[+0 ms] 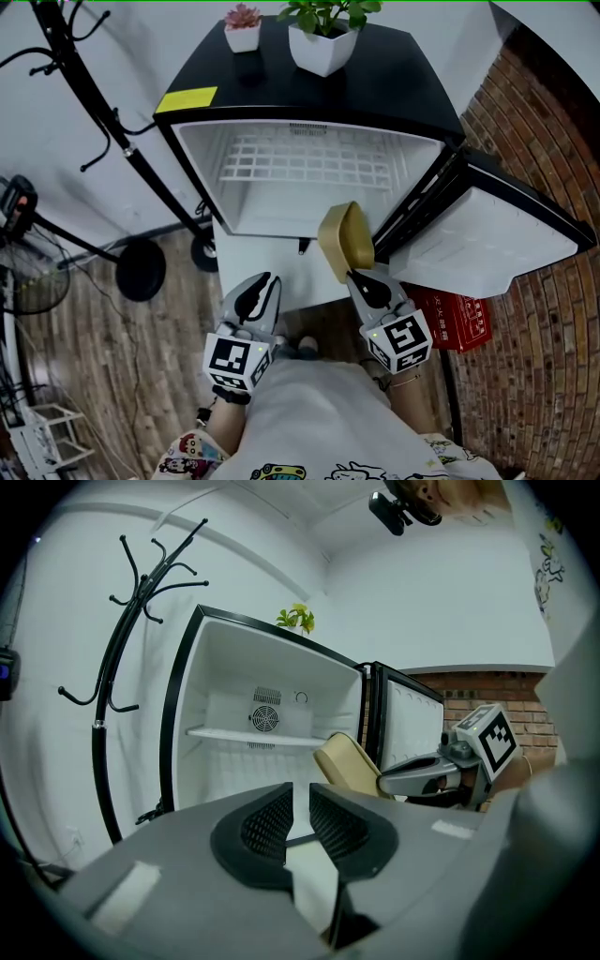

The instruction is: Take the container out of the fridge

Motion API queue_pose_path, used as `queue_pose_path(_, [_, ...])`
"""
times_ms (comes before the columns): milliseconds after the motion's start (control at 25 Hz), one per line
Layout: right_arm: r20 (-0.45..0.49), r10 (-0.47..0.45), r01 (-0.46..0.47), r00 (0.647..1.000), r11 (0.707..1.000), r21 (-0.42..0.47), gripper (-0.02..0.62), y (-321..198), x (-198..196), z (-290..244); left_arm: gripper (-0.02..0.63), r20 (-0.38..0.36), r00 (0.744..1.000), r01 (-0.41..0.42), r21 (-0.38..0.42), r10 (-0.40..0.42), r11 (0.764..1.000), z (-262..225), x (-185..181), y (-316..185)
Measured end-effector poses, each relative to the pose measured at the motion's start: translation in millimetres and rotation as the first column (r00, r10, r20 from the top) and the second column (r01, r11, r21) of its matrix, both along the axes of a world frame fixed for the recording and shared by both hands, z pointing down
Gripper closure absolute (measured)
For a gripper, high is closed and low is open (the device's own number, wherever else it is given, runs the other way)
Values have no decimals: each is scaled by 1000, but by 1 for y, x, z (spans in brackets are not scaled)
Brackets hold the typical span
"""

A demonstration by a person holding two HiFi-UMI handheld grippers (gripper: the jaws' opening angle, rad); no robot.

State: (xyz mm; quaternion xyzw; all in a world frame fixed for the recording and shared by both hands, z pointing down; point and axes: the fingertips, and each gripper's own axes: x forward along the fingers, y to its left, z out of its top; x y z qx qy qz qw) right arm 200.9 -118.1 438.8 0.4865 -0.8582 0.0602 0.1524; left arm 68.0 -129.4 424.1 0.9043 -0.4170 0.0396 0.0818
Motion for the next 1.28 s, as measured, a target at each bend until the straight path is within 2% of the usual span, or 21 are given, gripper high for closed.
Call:
queue_pose_path(200, [22,-2,2,1000,1000,6,584,-7,-1,-2,601,-12,1000,13,1,-13,1000,0,-4,-5])
queue_pose_path(440, [38,5,-6,999,1000,11,584,-13,-2,-5,601,-27,1000,10,-2,-10,1000,0,-8,-12])
queue_pose_path(1280, [36,18,-18,999,1000,3,584,-31,-9,-4,598,-11,1000,7,-19,-7,1000,3,-18,-33])
